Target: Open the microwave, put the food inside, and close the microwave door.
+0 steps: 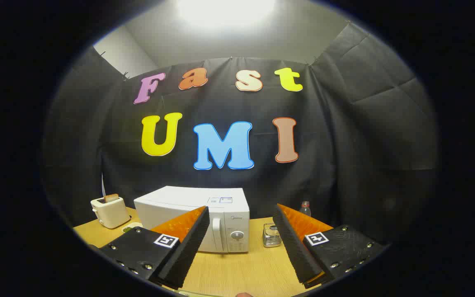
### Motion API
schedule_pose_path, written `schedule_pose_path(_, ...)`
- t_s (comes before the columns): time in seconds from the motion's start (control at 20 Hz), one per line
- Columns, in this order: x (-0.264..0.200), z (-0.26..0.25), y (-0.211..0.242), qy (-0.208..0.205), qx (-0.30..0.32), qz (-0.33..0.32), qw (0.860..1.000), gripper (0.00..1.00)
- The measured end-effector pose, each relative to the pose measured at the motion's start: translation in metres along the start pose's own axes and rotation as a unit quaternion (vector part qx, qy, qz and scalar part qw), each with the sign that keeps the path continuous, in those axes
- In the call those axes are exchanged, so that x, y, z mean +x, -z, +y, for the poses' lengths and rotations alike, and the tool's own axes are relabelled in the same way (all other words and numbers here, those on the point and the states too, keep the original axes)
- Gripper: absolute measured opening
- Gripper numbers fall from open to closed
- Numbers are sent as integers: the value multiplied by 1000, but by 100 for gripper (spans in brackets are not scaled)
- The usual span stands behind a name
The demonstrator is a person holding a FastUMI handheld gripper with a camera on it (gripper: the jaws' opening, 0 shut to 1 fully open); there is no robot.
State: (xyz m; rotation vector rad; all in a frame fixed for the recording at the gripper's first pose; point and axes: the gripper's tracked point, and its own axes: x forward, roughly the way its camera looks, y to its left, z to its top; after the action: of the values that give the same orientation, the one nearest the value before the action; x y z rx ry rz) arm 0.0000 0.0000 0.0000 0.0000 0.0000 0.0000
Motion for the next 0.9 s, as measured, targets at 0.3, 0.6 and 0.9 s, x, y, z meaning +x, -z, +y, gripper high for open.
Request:
schedule_pose_path(0.3,7,1,12,-7,1,7,1000,96)
schedule_pose_path(0.6,18,-1,22,-6,11,7,1000,96)
schedule_pose_path(0.9,29,6,28,-16,6,0,1000,96)
